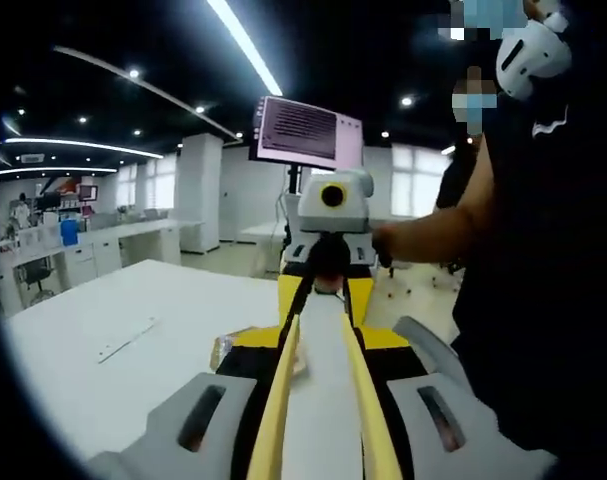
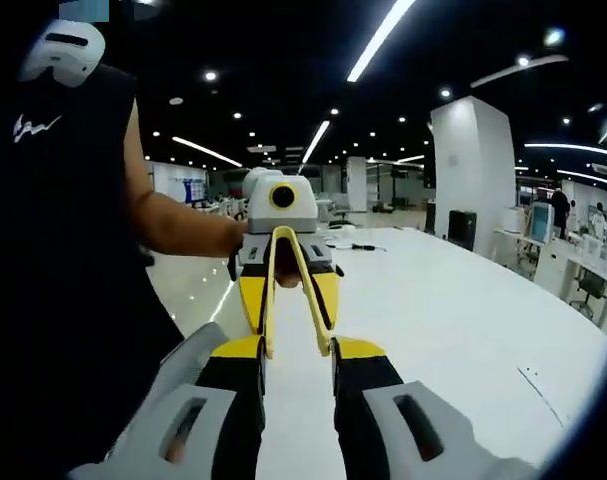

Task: Place the target food into the container with the food tongs after gripping and lifting it, then release it inside without dropping or visibly crushing the food.

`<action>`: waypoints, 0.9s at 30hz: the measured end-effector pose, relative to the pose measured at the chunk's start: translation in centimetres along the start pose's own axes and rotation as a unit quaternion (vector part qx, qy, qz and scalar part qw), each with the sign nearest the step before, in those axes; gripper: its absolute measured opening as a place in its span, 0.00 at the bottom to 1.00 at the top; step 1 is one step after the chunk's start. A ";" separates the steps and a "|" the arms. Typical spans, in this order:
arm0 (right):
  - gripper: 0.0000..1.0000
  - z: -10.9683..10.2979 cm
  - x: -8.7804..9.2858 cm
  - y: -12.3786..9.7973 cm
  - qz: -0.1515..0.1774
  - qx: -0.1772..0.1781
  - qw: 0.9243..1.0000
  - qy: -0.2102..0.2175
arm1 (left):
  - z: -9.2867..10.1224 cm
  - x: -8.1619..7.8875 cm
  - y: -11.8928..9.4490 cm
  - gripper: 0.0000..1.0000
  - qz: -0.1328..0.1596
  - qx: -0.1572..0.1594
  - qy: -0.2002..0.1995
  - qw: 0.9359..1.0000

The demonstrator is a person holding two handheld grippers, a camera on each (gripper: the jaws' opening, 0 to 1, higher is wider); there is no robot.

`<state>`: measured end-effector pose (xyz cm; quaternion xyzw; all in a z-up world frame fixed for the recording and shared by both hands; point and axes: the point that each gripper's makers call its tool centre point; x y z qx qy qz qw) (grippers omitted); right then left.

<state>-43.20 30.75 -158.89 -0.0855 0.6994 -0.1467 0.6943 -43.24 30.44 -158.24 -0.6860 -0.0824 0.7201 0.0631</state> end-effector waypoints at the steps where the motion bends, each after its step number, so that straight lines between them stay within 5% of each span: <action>1: 0.22 -0.3 0.1 0.0 -0.001 -0.007 1.000 0.007 | 0.1 0.0 0.0 0.22 0.000 0.002 -0.001 1.000; 11: 0.04 -0.3 0.3 -0.2 -0.008 0.004 1.000 0.022 | 0.4 1.3 0.2 0.16 -0.034 0.006 -0.025 0.999; 27: 0.03 0.0 0.7 -0.8 -0.010 0.016 0.999 0.036 | -0.3 -0.3 -1.1 0.17 0.002 -0.008 -0.053 0.999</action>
Point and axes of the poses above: the point that each gripper's makers call its tool centre point, and the gripper's own axes: y roughly forward along the fingers, z roughly to its right, x roughly out of its underside, and after that the axes turned 5 degrees about -z, right-handed
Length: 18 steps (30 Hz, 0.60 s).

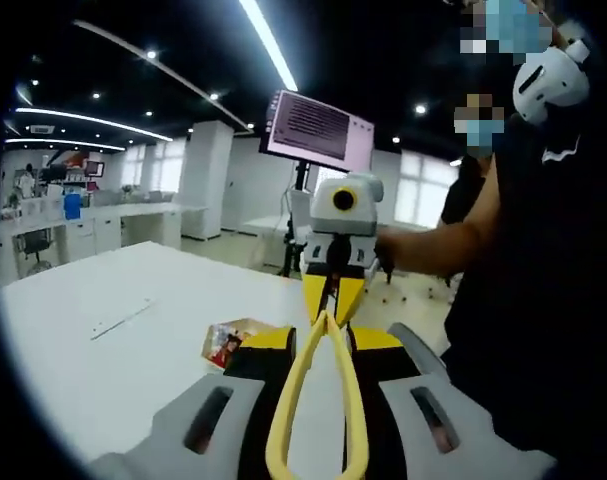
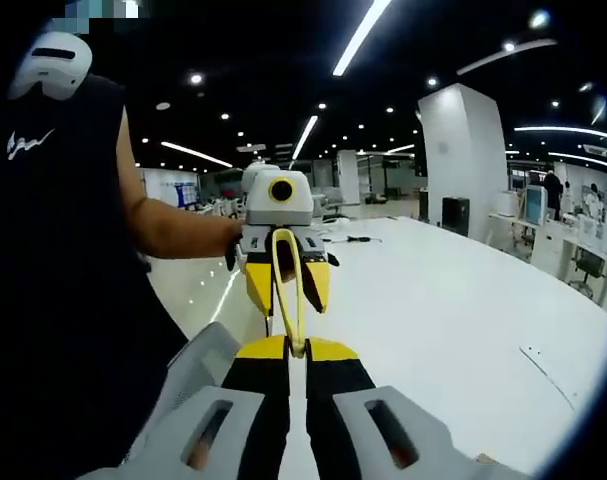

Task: Place the target food into the container with the food tongs after gripping and lifting it, then release it inside without dropping or visibly crushing the food.

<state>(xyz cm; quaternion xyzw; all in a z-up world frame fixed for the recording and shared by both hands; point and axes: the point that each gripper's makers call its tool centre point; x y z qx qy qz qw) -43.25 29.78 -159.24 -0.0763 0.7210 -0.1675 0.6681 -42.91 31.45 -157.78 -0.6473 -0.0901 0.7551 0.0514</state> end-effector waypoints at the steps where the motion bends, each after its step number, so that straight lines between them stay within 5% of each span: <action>1: 0.03 0.0 0.0 -0.2 0.004 0.000 1.000 0.002 | -0.1 -0.1 0.0 0.16 0.002 0.000 0.000 1.000; 7: 0.05 -0.3 0.0 -0.2 0.003 -0.004 1.000 0.001 | 0.4 0.1 0.0 0.16 -0.002 0.007 0.009 1.000; 10: 0.17 -0.4 -0.4 -0.3 0.027 -0.009 0.999 0.016 | 0.5 -0.5 -0.3 0.18 0.014 0.011 0.015 1.000; 18: 0.27 -0.7 -1.1 0.3 0.028 -0.016 0.999 -0.002 | 1.5 -0.3 0.7 0.19 0.012 0.021 0.015 1.000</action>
Point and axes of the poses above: the point that each gripper's makers call its tool centre point, and the gripper's own axes: y roughly forward along the fingers, z roughly to its right, x roughly out of its underside, and after that the axes turned 5 degrees about -z, right-handed
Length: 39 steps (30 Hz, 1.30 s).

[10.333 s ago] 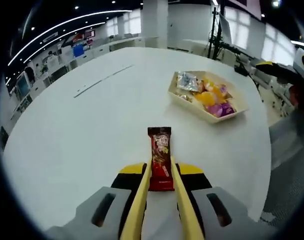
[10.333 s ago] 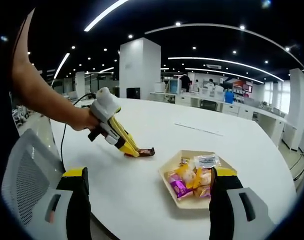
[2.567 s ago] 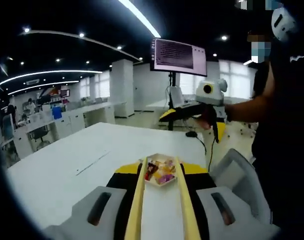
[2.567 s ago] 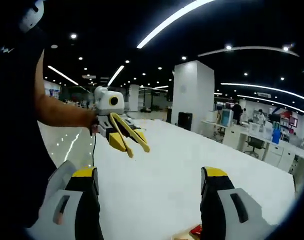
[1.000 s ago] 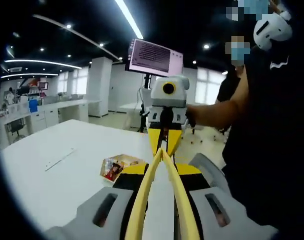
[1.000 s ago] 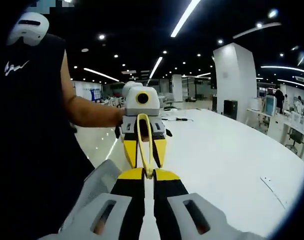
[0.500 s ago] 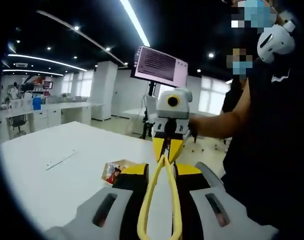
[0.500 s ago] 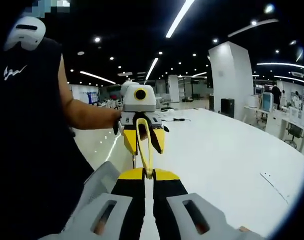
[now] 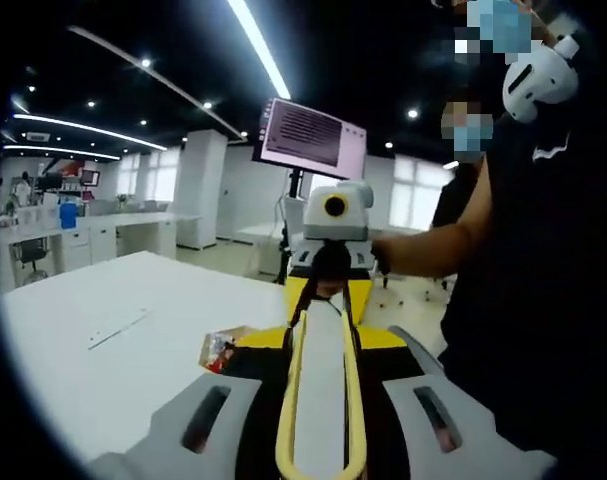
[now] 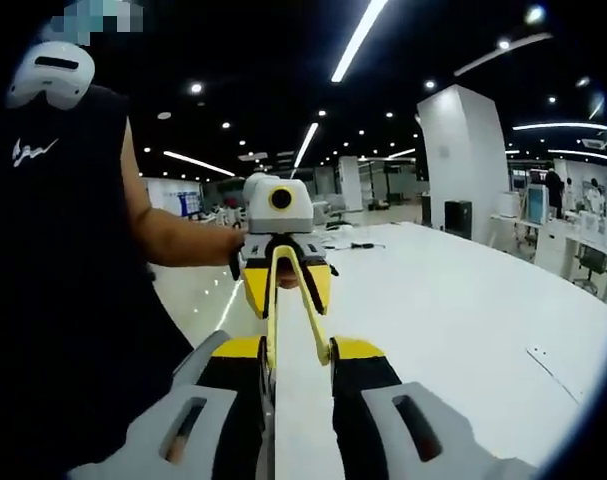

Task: Place the target food into the container with the food tongs after gripping and lifting it, then release it inside without dropping or visibly crushing the food.

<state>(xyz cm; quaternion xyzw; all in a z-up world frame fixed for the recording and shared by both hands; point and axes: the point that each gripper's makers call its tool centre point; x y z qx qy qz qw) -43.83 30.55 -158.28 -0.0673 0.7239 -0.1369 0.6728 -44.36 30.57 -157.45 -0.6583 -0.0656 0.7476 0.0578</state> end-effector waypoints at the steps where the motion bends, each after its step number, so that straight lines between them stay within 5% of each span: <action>1: 0.29 -0.2 0.0 0.2 -0.002 -0.005 1.000 -0.002 | 0.1 0.0 0.2 0.19 -0.001 0.002 0.001 1.000; 5: 0.28 -0.7 1.0 1.4 -0.037 -0.014 0.999 -0.016 | 0.2 -0.3 0.7 0.19 0.000 0.009 0.005 1.000; 8: 0.15 -0.5 1.1 1.2 -0.039 -0.007 0.999 -0.015 | -0.3 0.0 0.7 0.18 -0.002 0.005 0.003 1.000; 11: 0.07 -0.7 1.4 1.2 -0.055 -0.007 0.998 -0.023 | -0.1 1.0 0.8 0.16 -0.038 0.008 0.005 0.999; 15: 0.05 -0.3 1.7 1.0 -0.064 0.007 0.998 -0.026 | -1.7 1.5 0.3 0.21 -0.051 -0.029 0.003 0.998; 19: 0.05 0.2 1.6 0.4 -0.058 0.022 0.998 -0.033 | -1.8 1.4 -0.6 0.23 -0.048 -0.033 0.006 0.998; 27: 0.05 0.3 2.2 -0.2 -0.070 0.027 0.997 -0.032 | -1.8 2.1 -2.0 0.20 -0.108 -0.031 0.030 0.993; 31: 0.05 0.1 3.0 -0.1 -0.086 0.021 0.995 -0.043 | -1.6 3.8 -2.1 0.18 -0.171 -0.016 0.051 0.984; 36: 0.04 0.1 4.1 -0.1 -0.097 0.020 0.994 -0.049 | -1.7 4.7 -2.3 0.19 -0.194 -0.019 0.058 0.979; 39: 0.04 0.3 4.7 0.0 -0.105 0.023 0.993 -0.051 | -2.0 5.7 -2.3 0.14 -0.225 -0.031 0.074 0.971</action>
Point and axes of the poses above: the point that each gripper's makers call its tool centre point, and the gripper's own axes: y roughly forward along the fingers, z roughly to its right, x roughly out of its underside, and after that the axes turned 5 degrees about -z, right-handed
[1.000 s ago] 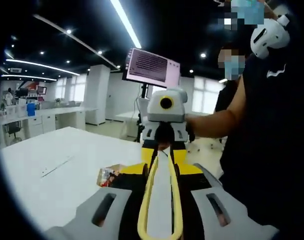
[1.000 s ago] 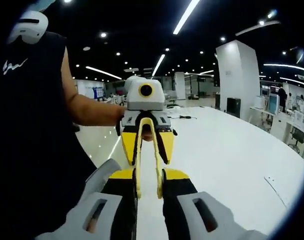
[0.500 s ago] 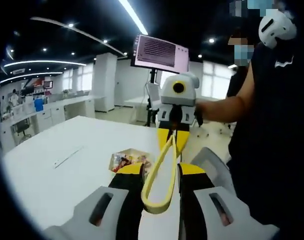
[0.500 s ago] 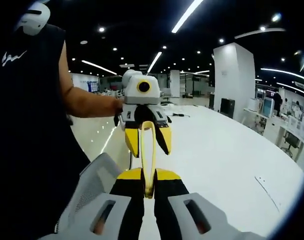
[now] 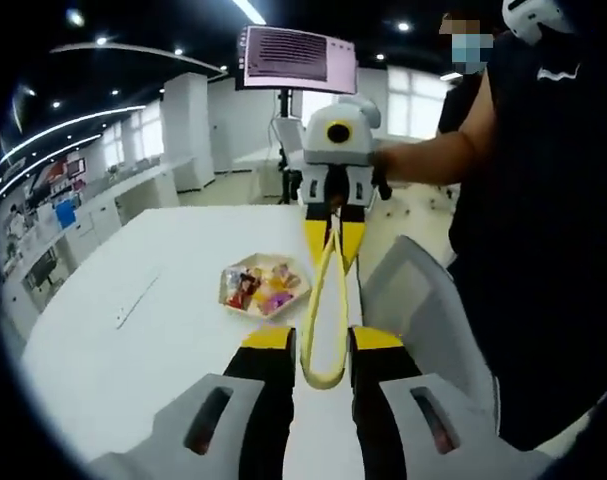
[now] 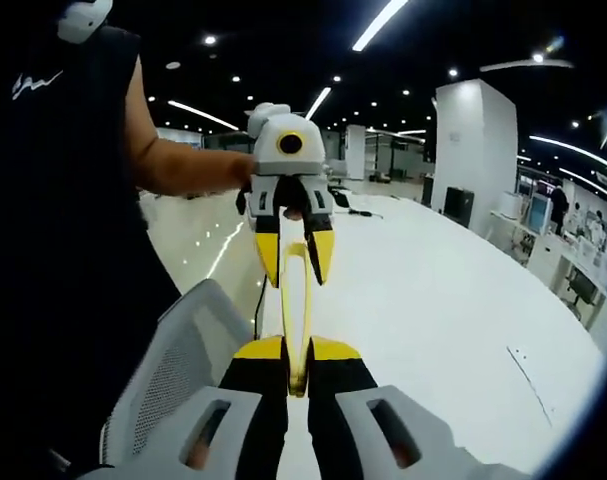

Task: Place the target food into the container with the food tongs after gripping and lifting it, then release it inside without dropping or visibly crushing the food.

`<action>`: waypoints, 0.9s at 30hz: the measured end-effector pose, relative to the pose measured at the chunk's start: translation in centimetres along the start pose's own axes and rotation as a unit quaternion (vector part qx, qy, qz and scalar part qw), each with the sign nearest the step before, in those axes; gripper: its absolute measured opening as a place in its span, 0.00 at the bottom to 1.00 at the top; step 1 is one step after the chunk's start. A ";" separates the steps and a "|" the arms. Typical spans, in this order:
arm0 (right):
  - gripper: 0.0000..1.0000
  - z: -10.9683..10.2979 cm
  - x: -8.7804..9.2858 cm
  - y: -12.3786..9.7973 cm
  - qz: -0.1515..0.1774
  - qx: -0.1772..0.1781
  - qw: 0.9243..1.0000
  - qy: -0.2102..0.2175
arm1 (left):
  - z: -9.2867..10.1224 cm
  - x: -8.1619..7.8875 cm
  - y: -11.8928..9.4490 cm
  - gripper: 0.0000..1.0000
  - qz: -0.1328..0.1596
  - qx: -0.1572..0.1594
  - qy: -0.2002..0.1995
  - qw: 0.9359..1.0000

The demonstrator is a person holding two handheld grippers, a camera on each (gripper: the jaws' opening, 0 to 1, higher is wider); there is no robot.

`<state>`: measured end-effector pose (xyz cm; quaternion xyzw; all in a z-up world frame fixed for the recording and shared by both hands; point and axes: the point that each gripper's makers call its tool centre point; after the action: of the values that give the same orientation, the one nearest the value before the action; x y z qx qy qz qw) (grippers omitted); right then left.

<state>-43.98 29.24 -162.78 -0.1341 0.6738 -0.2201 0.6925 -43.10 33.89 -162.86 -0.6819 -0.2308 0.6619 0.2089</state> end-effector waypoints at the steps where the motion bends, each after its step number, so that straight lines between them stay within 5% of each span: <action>1: 0.04 -0.1 0.3 0.1 -0.002 -0.004 1.000 0.001 | -0.1 0.3 0.1 0.14 -0.011 -0.002 -0.003 1.000; 9: 0.07 0.0 2.5 1.4 -0.022 -0.009 1.000 0.002 | 0.0 2.6 1.8 0.13 -0.089 -0.020 0.053 0.994; 14: 0.22 0.6 3.8 1.6 -0.037 0.008 0.999 0.004 | -0.4 3.3 2.6 0.12 -0.092 -0.045 0.059 0.993; 19: 0.30 0.5 4.6 2.0 -0.064 0.015 0.998 -0.003 | 0.0 4.0 3.0 0.11 -0.094 -0.033 0.048 0.994; 27: 0.34 2.1 6.4 2.3 -0.087 0.056 0.995 -0.012 | -1.3 5.3 4.1 0.11 -0.103 -0.060 0.064 0.991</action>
<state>-41.63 27.92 -169.37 -0.1562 0.6377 -0.3152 0.6852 -41.52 33.75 -169.52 -0.7070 -0.3251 0.5766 0.2490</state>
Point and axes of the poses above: the point that each gripper's makers call its tool centre point, and the gripper's own axes: y roughly forward along the fingers, z roughly to its right, x roughly out of its underside, and after that the axes turned 5 degrees about -z, right-handed
